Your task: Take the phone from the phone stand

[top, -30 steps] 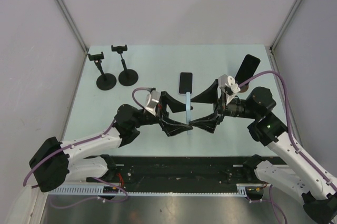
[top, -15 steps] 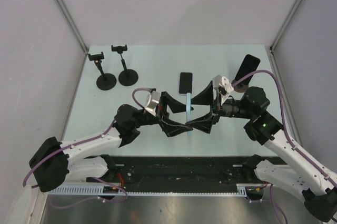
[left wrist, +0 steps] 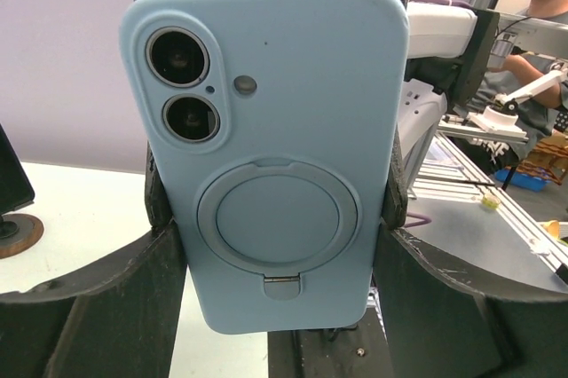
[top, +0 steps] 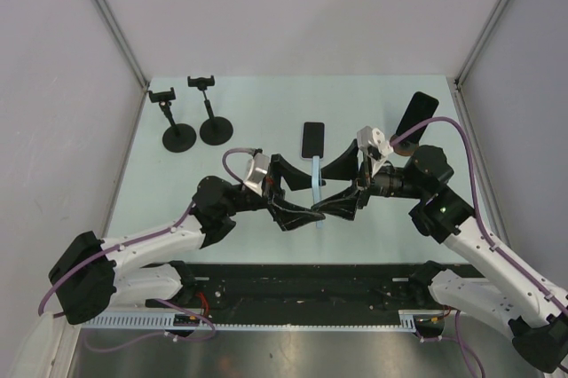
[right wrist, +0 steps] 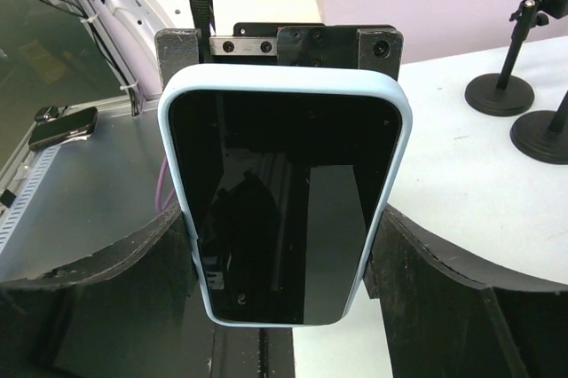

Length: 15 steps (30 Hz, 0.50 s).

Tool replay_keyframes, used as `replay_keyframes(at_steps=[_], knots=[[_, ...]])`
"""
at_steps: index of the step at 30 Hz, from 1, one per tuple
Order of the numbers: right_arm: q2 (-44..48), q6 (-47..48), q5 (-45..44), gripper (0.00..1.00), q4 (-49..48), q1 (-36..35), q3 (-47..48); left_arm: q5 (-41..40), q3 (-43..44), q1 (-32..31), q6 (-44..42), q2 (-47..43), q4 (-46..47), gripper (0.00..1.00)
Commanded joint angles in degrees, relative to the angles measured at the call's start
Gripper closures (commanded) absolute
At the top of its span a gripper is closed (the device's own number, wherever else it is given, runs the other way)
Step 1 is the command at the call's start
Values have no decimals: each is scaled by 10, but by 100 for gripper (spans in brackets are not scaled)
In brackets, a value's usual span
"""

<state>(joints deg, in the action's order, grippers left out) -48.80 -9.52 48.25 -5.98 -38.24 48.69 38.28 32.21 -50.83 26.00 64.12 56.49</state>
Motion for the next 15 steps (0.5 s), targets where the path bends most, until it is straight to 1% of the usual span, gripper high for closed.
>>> replay_keyframes(at_steps=[1,2,4,5,7,8,9,10,11,12,13,15], knots=[[-8,-6,18,83,-7,0,1,-27,15,-3,2,-15,63,72],[-8,-5,15,86,-8,2,1,-36,14,-3,0,-15,63,58],[-6,-9,11,90,-11,13,1,-49,5,-2,-1,-16,63,44],[-6,-13,4,92,-12,18,2,-65,1,-2,-2,-17,63,28],[-6,-30,-7,97,-18,43,2,-88,-8,-1,-4,-20,62,14],[-7,-37,-25,98,-18,52,4,-99,-12,-1,-6,-22,62,4],[-12,-42,-36,98,-16,63,9,-122,-16,-1,-6,-25,61,1],[-16,-48,-69,99,1,80,14,-137,-25,2,-6,-30,57,0],[-21,-45,-89,100,16,89,22,-151,-29,3,-9,-35,52,0],[-27,-40,-108,100,34,94,30,-192,-35,3,-13,-41,46,0],[-44,-29,-127,100,75,103,48,-212,-45,3,-17,-57,27,0],[-66,-19,-173,100,103,109,65,-262,-55,3,-30,-79,-4,0]])
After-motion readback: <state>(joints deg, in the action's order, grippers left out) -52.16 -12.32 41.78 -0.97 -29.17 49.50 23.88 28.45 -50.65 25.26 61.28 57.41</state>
